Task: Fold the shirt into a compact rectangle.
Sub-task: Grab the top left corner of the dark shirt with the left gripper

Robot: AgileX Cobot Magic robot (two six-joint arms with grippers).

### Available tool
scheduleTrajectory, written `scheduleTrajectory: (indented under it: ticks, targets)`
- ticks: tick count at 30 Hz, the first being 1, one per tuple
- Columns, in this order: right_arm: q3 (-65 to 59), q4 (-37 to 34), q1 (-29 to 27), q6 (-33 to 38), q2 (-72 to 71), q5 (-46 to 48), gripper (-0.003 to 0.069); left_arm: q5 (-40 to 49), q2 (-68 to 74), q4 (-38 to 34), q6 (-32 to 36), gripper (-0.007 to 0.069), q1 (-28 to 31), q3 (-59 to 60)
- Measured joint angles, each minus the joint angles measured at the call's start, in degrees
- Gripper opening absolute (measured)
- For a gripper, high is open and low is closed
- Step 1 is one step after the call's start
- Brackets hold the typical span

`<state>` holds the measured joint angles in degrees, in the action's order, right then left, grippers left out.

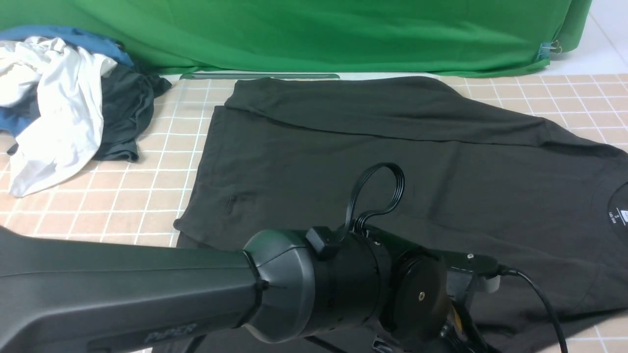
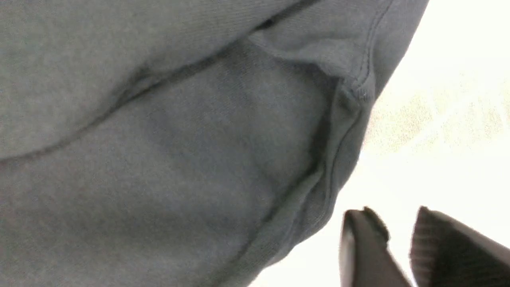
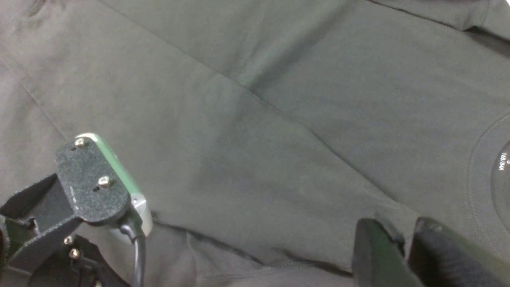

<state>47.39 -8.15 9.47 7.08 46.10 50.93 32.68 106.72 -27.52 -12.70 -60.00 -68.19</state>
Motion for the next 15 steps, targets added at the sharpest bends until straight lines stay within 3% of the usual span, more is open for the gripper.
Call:
scheduleTrajectory:
  ticks: [2,7,15]
  targets:
    - [0.0,0.0,0.0,-0.3,0.0,0.0,0.0178,-1.3,0.0,0.0,-0.2,0.0340,0.0,0.0]
    - [0.0,0.0,0.0,-0.8,0.0,0.0,0.0183,-6.4,0.3,1.0,-3.1,0.0468,0.0,0.0]
    - [0.0,0.0,0.0,-0.8,0.0,0.0,0.0185,-11.0,4.0,2.0,-5.6,0.0476,0.0,0.0]
